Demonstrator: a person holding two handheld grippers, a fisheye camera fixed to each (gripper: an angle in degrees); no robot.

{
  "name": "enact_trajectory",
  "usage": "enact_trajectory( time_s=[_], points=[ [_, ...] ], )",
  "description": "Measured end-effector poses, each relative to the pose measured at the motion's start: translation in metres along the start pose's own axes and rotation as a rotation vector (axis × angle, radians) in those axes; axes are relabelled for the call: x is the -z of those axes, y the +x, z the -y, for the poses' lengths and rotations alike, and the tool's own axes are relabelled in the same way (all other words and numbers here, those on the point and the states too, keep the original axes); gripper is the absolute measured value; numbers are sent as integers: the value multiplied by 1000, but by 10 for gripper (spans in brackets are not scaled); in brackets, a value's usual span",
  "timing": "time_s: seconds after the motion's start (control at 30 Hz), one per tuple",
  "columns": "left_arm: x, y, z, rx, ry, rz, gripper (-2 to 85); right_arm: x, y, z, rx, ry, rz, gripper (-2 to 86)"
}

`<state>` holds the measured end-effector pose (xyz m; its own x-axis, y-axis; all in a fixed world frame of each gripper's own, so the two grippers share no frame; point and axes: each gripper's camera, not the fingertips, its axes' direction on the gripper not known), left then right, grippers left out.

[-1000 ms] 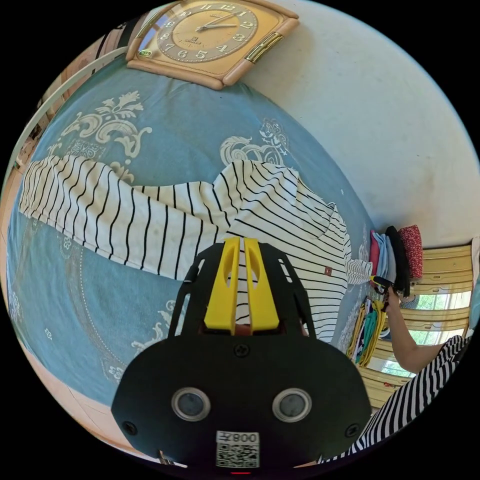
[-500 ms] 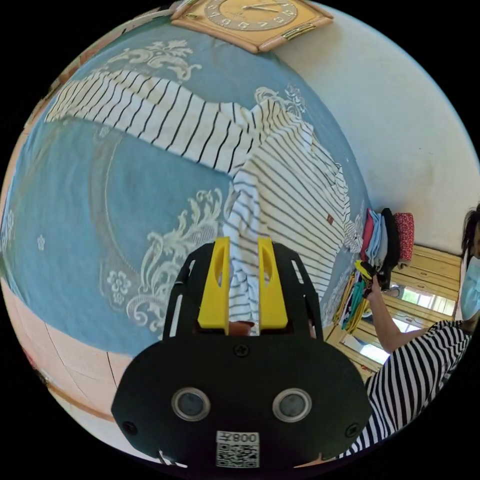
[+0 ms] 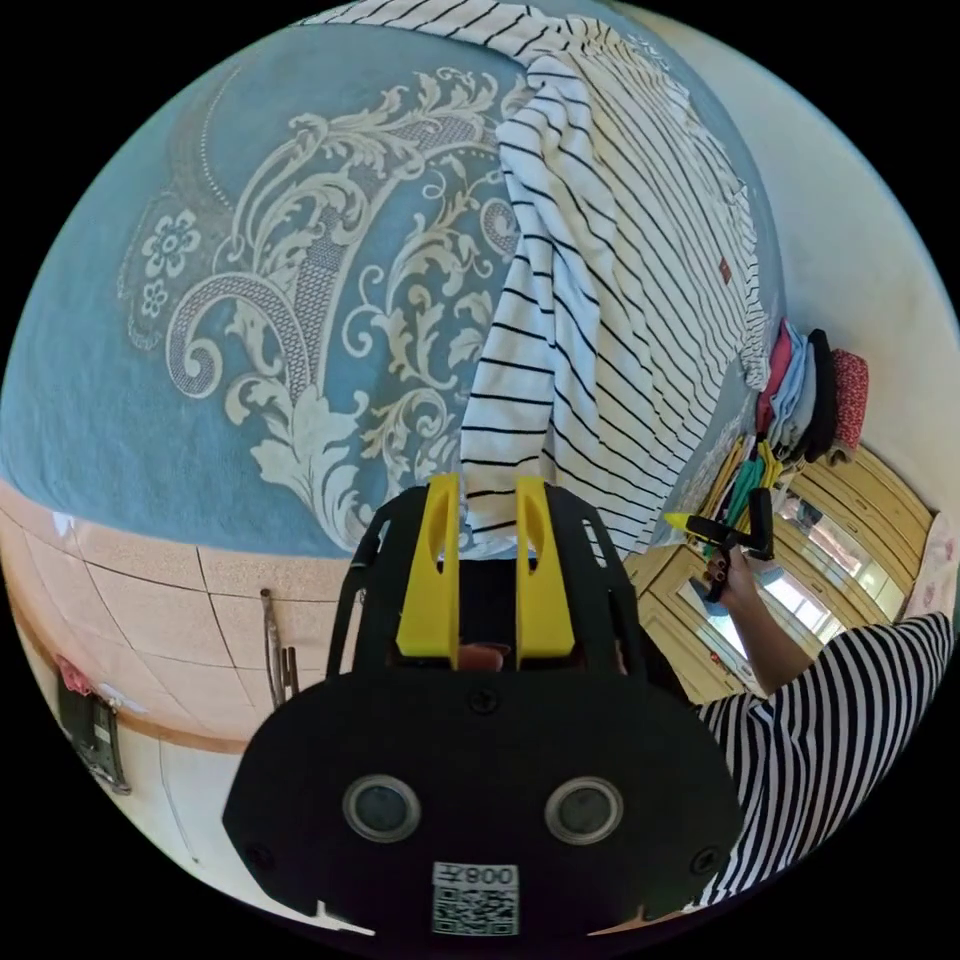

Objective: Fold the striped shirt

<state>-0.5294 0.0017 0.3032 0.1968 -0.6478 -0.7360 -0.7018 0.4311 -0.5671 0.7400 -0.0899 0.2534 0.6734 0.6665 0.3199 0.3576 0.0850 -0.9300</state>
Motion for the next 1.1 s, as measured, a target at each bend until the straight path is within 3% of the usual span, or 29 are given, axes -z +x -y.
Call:
enact_trajectory(
  time_s=[0.13,0.37,0.53,1.0,1.1],
  points=[
    [-1,-4,-9,-30,-32,113,20,-12,21,1,-11,-8,0,91],
    [26,-65,-43,165,51,162,10,-28,51,1,-24,13,16,91],
    [14,-67,-28,107,15,239,10,-35,62,4,-11,14,-1,88],
    [-26,-87,6,97,-12,202,9,-54,88,-2,-54,44,-20,25],
    [-37,-91,18,94,-15,189,9,-57,90,-2,-33,-40,-36,12]
  ],
)
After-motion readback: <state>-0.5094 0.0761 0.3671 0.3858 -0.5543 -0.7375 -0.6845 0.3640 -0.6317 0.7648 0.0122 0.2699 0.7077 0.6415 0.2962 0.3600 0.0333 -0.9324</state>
